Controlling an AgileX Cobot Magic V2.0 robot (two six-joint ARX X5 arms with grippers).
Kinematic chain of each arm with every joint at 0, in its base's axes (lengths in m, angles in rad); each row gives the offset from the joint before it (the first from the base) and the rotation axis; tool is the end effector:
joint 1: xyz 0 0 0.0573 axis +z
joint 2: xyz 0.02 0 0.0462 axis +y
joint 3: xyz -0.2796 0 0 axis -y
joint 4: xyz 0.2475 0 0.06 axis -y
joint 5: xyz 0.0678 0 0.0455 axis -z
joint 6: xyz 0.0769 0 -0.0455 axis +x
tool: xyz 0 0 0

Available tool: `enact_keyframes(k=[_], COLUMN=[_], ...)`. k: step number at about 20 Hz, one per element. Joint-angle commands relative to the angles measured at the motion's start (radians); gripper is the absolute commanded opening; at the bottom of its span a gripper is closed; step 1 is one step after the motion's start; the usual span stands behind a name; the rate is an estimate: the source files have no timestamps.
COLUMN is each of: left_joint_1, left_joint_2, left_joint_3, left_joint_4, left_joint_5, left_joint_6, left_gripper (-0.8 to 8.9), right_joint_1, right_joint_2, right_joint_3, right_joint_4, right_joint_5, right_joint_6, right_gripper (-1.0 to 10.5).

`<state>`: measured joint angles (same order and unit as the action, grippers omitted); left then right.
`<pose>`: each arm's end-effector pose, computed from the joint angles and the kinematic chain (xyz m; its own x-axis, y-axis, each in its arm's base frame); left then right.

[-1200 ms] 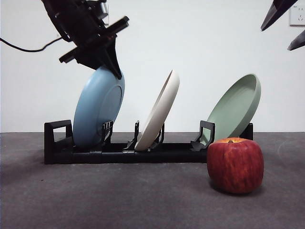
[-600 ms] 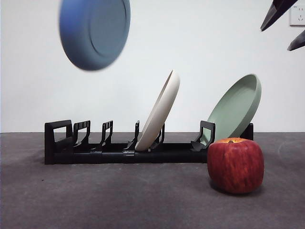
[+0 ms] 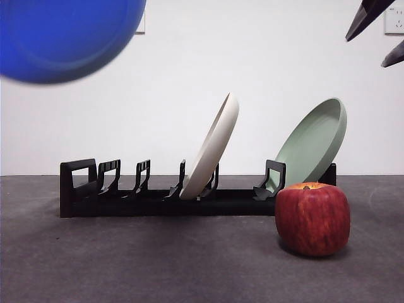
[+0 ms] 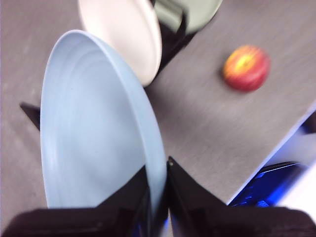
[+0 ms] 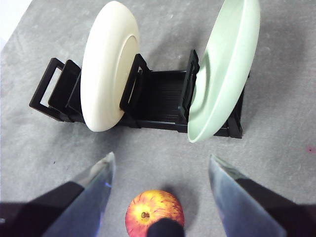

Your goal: Take the blue plate from the plate rack,put the plate on the table,take the apple from the table,put the apple in the plate

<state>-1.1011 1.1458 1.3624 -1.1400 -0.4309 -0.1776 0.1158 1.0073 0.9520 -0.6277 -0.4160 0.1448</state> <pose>0.1267 -0.1786 0.3602 0.6205 -0.2996 -0.7247 0.6214 0.7515 0.2214 0.2231 0.0572 0.2989 0.6581 0.4834 -0.5773 -0.3222 0.8738 0.3643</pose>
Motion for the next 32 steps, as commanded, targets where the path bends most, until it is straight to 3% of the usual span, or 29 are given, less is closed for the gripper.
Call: enact_keyframes(k=[1,6,12,15,17,18,21,22,27,29,32], left_joint_1=[-0.095,-0.154,-0.146,-0.129,-0.117,-0.115,-0.111,-0.108,-0.108,-0.106,-0.077], left_joint_2=[0.01,0.137,0.428,0.546,0.574,0.574,0.57,0.568,0.508,0.439,0.327], left_joint_3=[-0.144,-0.31,-0.31,-0.31,-0.31,-0.31,-0.307,-0.304,-0.203,-0.123,0.004], left_joint_4=[0.117,0.295,0.465,0.508,0.517,0.523,0.535,0.533,0.48,0.446,0.381], left_joint_5=[-0.039,-0.04,-0.05,-0.09,-0.063,-0.037,0.018,0.019,0.004,-0.074,-0.208], left_joint_6=[-0.13,-0.13,0.087,0.109,0.108,0.107,0.082,0.063,0.027,0.048,0.113], left_gripper=[-0.09,-0.09,-0.09,-0.09,0.03,0.2,4.13,4.79,4.8,4.8,4.8], right_joint_1=[-0.002,-0.002,-0.002,-0.002,-0.002,-0.002,-0.002,-0.002,0.059,0.116,0.21], right_joint_2=[-0.001,-0.001,-0.001,-0.001,-0.001,-0.001,-0.001,-0.001,-0.001,0.003,0.014], right_joint_3=[0.003,0.003,0.003,0.003,0.003,0.003,0.003,0.003,0.003,0.003,0.003], right_joint_4=[0.006,0.004,-0.012,-0.029,-0.034,-0.036,-0.039,-0.039,-0.053,-0.057,-0.057], right_joint_5=[0.003,0.002,0.003,0.003,0.003,0.002,0.002,-0.003,0.0,0.012,0.114], right_joint_6=[-0.008,-0.008,-0.008,-0.008,-0.008,-0.008,-0.008,-0.008,-0.051,-0.077,-0.093], right_gripper=[3.2,3.2,3.2,3.2,3.2,3.2,3.2,3.2,3.3,4.3,5.5])
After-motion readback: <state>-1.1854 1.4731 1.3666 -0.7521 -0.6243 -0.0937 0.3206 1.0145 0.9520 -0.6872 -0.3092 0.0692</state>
